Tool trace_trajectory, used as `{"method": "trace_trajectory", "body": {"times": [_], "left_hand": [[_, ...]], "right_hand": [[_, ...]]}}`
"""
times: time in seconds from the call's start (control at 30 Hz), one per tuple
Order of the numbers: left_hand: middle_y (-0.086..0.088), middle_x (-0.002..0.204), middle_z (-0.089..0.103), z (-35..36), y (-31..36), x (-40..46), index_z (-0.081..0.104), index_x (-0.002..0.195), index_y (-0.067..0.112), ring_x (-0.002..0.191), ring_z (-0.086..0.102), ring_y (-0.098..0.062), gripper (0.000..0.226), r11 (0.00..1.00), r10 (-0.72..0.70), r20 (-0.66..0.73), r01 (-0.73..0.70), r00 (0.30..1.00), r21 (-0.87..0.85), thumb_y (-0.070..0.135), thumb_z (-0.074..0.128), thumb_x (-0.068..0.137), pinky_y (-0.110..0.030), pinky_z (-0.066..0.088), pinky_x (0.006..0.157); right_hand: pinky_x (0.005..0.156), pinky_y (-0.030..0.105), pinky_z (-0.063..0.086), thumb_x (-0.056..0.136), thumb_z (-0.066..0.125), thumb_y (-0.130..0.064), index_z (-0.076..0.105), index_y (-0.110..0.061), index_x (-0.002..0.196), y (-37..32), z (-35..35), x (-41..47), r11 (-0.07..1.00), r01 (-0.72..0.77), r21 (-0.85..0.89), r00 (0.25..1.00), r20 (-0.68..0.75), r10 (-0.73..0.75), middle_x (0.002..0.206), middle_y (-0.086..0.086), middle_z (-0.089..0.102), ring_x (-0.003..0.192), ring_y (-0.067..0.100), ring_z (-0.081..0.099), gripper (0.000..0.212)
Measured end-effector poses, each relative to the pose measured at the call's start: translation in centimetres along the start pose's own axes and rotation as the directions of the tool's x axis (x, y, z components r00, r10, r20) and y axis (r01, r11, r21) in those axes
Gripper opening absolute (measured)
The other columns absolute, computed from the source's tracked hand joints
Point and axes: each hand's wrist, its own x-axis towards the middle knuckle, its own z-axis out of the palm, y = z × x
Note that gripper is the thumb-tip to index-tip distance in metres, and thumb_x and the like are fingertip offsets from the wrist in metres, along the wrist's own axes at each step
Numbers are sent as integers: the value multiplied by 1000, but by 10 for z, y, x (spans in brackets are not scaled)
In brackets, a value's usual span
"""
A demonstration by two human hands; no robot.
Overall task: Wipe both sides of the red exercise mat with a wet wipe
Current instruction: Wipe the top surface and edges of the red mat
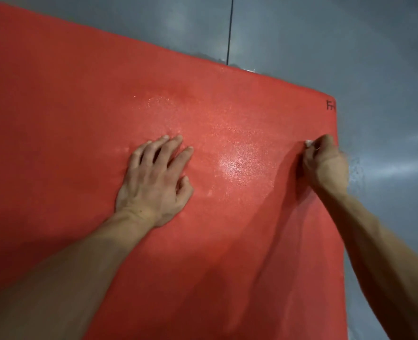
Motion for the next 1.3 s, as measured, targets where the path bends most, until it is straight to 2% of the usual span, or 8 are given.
{"method": "trace_trajectory", "body": {"times": [0.17,0.33,0.6,0.83,0.97,1.1,1.2,1.3], "left_hand": [[-4,155,47,1,-1,0,55,144,23,144,40,-28,60,1000,4,1,-4,1000,9,39,49,87,-50,28,118],[-4,154,48,1,-1,-1,57,142,22,144,40,-28,60,1000,3,-3,-3,1000,15,39,52,85,-49,27,117],[-3,155,46,0,-1,0,53,145,23,145,38,-28,60,1000,0,10,0,1000,0,40,50,88,-50,28,117],[-3,156,45,-2,0,0,48,148,16,145,38,-26,66,1000,-14,23,14,1000,-2,40,50,87,-49,28,118],[-2,157,43,-2,-1,0,46,149,17,146,35,-25,65,1000,-13,27,13,1000,-7,41,48,88,-48,26,119],[-2,157,42,-2,-1,0,42,152,18,146,35,-26,67,1000,-16,47,16,999,7,41,47,88,-48,27,118],[-3,158,42,-2,0,0,36,156,16,146,36,-26,73,1000,-20,40,20,999,13,41,47,88,-48,27,118],[-4,157,42,-1,0,0,34,157,15,145,37,-26,76,999,-29,39,28,999,16,42,47,87,-48,27,118]], "right_hand": [[61,38,28,104,44,-30,53,-7,100,-102,31,-34,964,251,87,967,-70,-246,88,23,66,77,45,61,25],[56,36,31,102,50,-29,52,-13,92,-169,41,-66,698,703,139,705,-6,-709,79,9,62,70,36,59,20],[65,42,31,104,44,-28,54,-5,108,-108,18,-21,976,216,-21,975,-57,-217,100,24,68,90,46,62,26],[61,33,27,104,49,-29,50,-12,99,-157,34,-62,777,619,117,773,83,-628,88,13,65,80,37,61,18],[61,44,39,104,45,-32,49,-6,102,-41,2,-21,969,230,-90,973,-3,-231,91,28,65,81,48,61,27],[64,40,32,105,41,-31,50,-5,108,-46,7,-26,997,1,-71,999,-50,-4,95,29,67,85,48,63,27],[59,35,28,105,42,-33,51,-12,104,-125,34,-63,961,257,106,966,7,-259,85,17,68,76,41,63,23],[54,32,29,104,49,-30,51,-13,96,-161,38,-94,776,618,122,778,45,-627,77,8,63,67,35,60,20]]}}
